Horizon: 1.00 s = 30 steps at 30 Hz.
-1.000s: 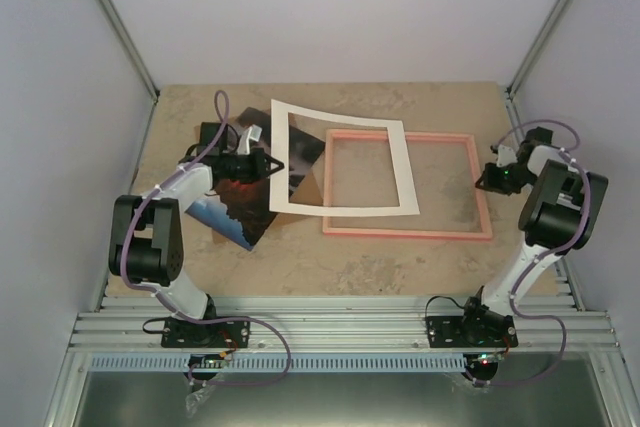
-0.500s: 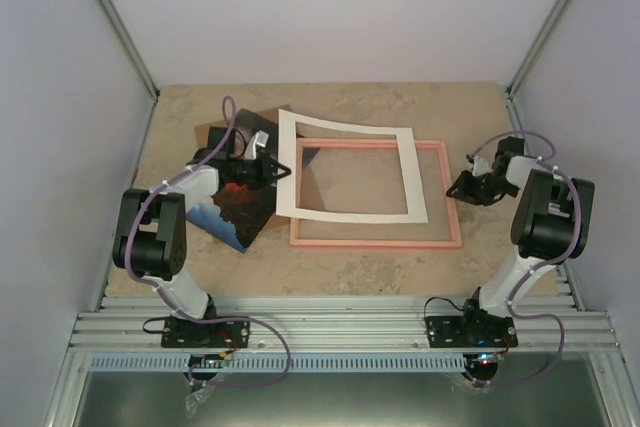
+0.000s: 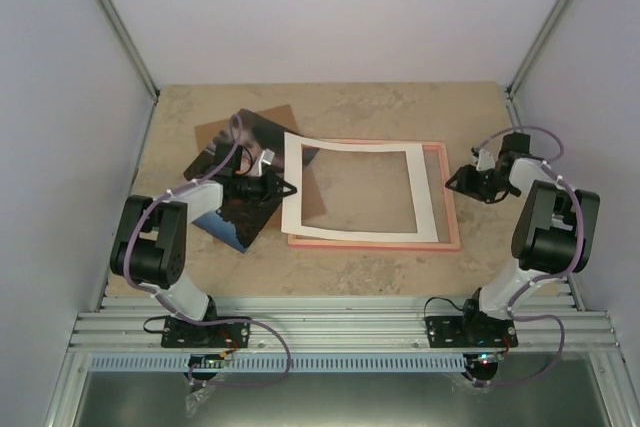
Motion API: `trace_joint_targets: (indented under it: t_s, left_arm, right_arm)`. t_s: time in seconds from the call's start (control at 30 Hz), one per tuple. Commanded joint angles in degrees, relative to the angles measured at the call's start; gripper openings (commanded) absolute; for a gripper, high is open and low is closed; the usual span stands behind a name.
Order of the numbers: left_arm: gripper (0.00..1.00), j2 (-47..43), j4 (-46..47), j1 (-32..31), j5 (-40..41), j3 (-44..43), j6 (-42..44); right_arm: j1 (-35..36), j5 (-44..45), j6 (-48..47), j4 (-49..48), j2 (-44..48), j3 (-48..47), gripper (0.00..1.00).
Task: Put the photo into the frame
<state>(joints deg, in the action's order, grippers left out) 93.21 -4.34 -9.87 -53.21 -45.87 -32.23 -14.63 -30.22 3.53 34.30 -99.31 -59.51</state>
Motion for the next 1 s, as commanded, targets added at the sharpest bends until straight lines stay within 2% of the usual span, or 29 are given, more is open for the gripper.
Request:
trace_joint_targets:
  t_s: [0.0, 0.2, 0.97]
  left_arm:
    - [0.00, 1.7, 1.9, -1.4, 0.9, -1.6, -0.7]
    - [0.00, 4.3, 3.1, -3.5, 1.3, -2.9, -1.6]
    - [0.00, 10.3, -2.2, -7.9, 5.3, -9.7, 1.2]
  right_arm:
    - [-0.7, -1.3, -0.9, -0.9, 1.9, 0.5, 0.45]
    - [-1.0, -2.9, -1.1, -1.1, 1.6, 0.7, 0.45]
    - [-1.0, -5.3, -0.2, -2.2, 0.9, 2.1, 0.43]
